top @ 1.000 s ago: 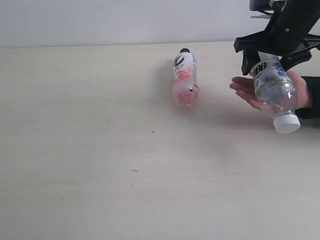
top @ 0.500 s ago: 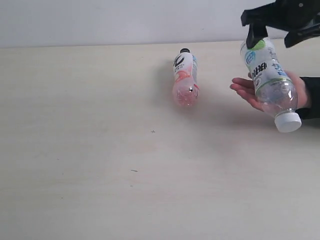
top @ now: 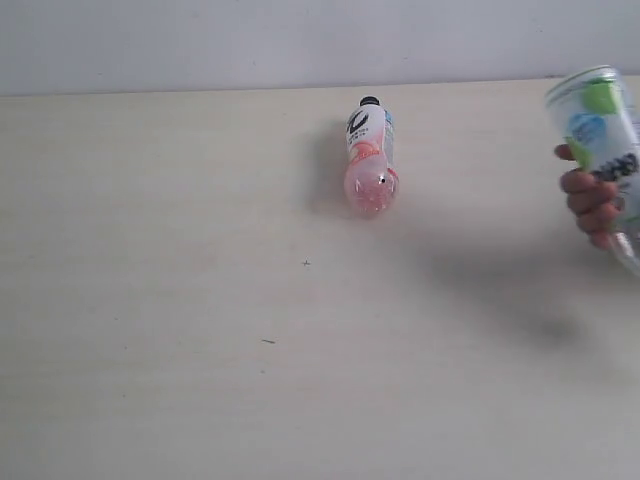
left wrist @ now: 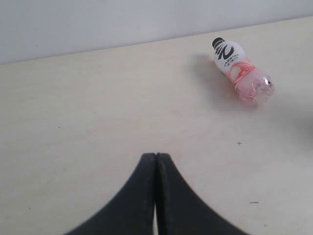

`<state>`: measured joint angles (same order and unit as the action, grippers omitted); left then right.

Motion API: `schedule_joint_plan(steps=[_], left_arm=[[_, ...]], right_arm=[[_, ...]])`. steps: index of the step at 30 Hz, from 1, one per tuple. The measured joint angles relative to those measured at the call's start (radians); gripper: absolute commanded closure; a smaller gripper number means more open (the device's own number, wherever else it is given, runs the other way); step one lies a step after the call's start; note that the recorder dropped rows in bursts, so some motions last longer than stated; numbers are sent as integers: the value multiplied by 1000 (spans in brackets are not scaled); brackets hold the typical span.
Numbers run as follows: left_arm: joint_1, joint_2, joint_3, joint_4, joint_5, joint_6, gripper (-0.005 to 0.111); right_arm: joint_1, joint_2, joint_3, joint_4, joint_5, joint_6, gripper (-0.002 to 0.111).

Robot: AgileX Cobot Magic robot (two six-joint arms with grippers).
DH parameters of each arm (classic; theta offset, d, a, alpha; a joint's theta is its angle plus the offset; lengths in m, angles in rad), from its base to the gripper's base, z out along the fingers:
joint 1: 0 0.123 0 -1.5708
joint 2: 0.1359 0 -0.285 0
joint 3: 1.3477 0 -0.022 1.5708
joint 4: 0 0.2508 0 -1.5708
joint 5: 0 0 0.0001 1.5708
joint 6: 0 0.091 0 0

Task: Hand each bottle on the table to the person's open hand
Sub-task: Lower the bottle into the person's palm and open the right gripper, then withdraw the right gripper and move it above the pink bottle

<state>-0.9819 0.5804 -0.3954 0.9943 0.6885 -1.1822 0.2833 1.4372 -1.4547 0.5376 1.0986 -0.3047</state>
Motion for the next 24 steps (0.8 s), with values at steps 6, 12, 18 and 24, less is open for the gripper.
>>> schedule_joint_plan(steps=[6, 12, 18, 24], left_arm=[[0, 0, 0, 0, 0, 0, 107], [0, 0, 0, 0, 0, 0, 107], [0, 0, 0, 0, 0, 0, 107], [0, 0, 0, 0, 0, 0, 107]], right_arm=[[0, -98, 104, 115, -7, -87, 36], [0, -219, 262, 228, -105, -181, 39], [0, -337, 436, 405, -188, -362, 39], [0, -418, 565, 492, -274, -489, 39]])
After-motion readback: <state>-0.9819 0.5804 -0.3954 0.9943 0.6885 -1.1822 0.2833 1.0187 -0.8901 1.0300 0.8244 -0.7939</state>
